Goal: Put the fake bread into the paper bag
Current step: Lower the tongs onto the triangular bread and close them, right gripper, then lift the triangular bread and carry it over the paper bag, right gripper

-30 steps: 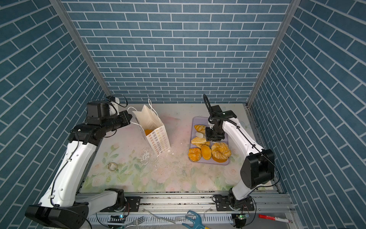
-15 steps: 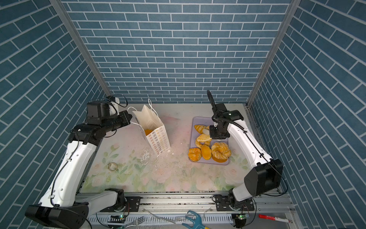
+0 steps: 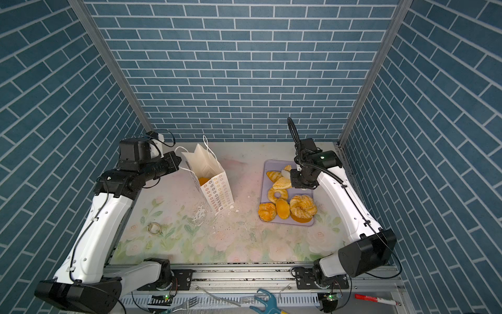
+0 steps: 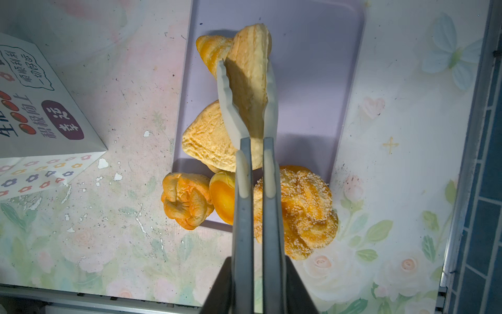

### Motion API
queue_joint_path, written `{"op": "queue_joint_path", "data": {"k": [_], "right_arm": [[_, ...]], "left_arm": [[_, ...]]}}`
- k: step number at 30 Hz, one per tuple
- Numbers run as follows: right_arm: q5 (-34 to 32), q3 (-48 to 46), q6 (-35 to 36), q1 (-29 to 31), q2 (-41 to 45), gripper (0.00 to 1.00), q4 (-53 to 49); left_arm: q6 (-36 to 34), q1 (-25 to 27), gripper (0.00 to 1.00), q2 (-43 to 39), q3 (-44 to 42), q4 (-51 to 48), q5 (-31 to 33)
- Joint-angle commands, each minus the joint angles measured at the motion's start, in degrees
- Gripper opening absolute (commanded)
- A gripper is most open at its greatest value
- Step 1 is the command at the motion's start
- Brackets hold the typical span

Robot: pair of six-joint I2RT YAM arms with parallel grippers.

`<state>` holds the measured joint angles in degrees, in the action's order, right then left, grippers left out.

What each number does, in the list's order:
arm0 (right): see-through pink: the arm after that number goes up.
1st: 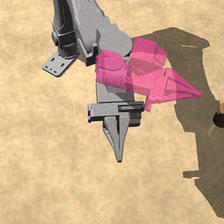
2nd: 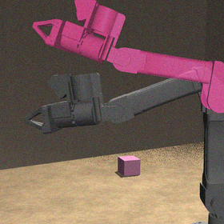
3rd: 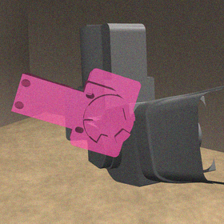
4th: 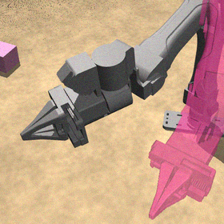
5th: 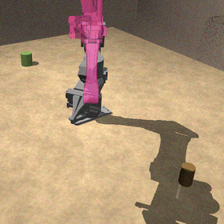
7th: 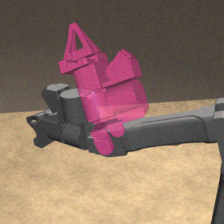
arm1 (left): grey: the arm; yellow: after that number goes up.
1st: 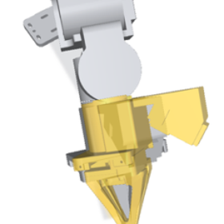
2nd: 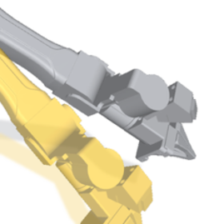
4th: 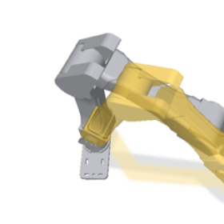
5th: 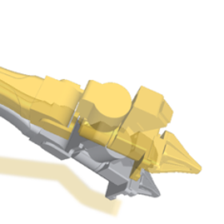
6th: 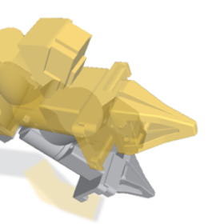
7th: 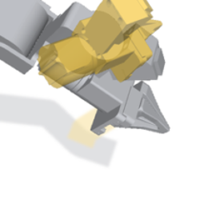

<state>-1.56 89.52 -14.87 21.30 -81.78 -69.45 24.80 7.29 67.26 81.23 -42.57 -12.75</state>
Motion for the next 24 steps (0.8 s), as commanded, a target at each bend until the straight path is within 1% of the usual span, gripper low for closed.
{"op": "queue_joint_path", "data": {"k": [1,9,17,24], "right_arm": [[-0.6,1.0,1.9,-0.2,3.4,0.20,1.0],[0.1,0.3,2.2,-0.2,5.7,0.20,2.9],[0.1,-0.1,2.9,-0.2,5.7,0.19,3.6],[1.7,3.7,2.7,-0.2,6.9,0.18,4.9]], "left_arm": [[-0.3,0.4,0.00,-0.1,-0.6,0.4,-0.3],[-0.2,0.4,0.00,0.0,-1.1,0.7,-0.3],[0.3,0.6,0.00,-0.5,-2.0,1.3,-0.3],[0.4,0.7,0.00,-0.4,-1.4,1.3,-0.5]]}}
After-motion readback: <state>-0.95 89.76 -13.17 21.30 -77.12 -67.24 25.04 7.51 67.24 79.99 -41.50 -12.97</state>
